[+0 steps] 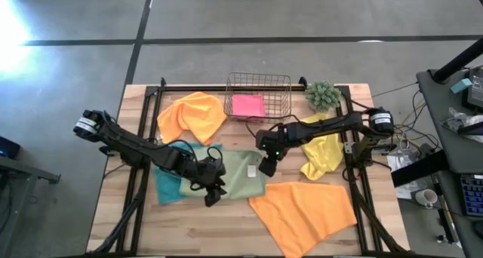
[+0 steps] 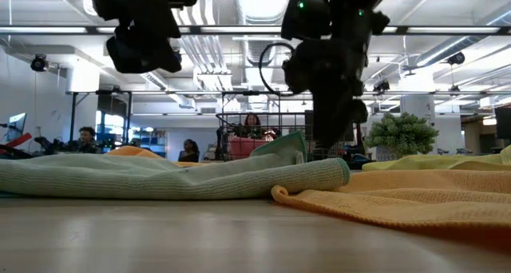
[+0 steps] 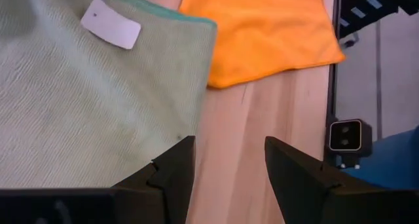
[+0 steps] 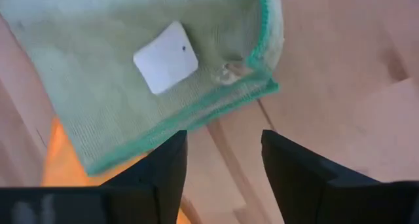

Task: Fold microfiber towels
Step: Fold the green microfiber cloth

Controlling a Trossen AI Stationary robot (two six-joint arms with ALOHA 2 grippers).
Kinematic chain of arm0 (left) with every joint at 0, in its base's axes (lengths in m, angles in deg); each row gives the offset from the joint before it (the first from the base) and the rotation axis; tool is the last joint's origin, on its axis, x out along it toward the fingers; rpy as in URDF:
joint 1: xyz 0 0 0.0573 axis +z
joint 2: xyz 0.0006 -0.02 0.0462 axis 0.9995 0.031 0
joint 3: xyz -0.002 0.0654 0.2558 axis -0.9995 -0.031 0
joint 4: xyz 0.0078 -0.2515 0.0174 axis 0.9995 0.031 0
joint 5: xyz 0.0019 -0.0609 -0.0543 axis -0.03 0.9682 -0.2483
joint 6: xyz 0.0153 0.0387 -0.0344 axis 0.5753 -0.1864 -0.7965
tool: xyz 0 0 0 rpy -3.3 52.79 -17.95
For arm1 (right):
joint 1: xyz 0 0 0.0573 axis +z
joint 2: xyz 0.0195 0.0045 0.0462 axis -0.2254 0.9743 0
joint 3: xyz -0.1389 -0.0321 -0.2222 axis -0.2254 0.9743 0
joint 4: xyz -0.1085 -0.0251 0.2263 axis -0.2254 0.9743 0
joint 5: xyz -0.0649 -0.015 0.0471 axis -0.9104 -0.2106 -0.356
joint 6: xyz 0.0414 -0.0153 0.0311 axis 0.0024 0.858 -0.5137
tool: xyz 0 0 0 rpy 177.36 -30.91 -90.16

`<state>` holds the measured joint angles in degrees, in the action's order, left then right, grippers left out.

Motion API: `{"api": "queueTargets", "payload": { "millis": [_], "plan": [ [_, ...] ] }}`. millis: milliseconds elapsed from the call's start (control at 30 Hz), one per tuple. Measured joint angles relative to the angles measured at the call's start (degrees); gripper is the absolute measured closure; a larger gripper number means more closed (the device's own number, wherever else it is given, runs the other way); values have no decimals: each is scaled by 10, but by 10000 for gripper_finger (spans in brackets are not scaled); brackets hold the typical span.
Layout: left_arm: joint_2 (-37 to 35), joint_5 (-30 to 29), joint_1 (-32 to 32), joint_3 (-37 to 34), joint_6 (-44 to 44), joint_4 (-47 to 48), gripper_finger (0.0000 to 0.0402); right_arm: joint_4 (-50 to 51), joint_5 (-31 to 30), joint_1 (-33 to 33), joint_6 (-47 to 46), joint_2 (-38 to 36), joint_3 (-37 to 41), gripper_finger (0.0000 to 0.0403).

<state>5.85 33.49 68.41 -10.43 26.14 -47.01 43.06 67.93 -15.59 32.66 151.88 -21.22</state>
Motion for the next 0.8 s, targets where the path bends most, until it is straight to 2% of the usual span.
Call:
{"api": "queueTargets", "payload": {
  "millis": [200,300,500,800],
  "plan": [
    [0,-1,-1,-3,-11,-9,233,-134,-4,-20,-133,1,63,202],
    [0,-2,-1,-5,-17,-7,233,-183,-2,-25,-169,4,87,202],
    [0,-2,-1,-5,-17,-7,233,-217,-4,-26,-195,30,107,202],
    [0,-2,-1,-5,-17,-2,233,-274,12,-24,-200,73,89,202]
  ]
}}
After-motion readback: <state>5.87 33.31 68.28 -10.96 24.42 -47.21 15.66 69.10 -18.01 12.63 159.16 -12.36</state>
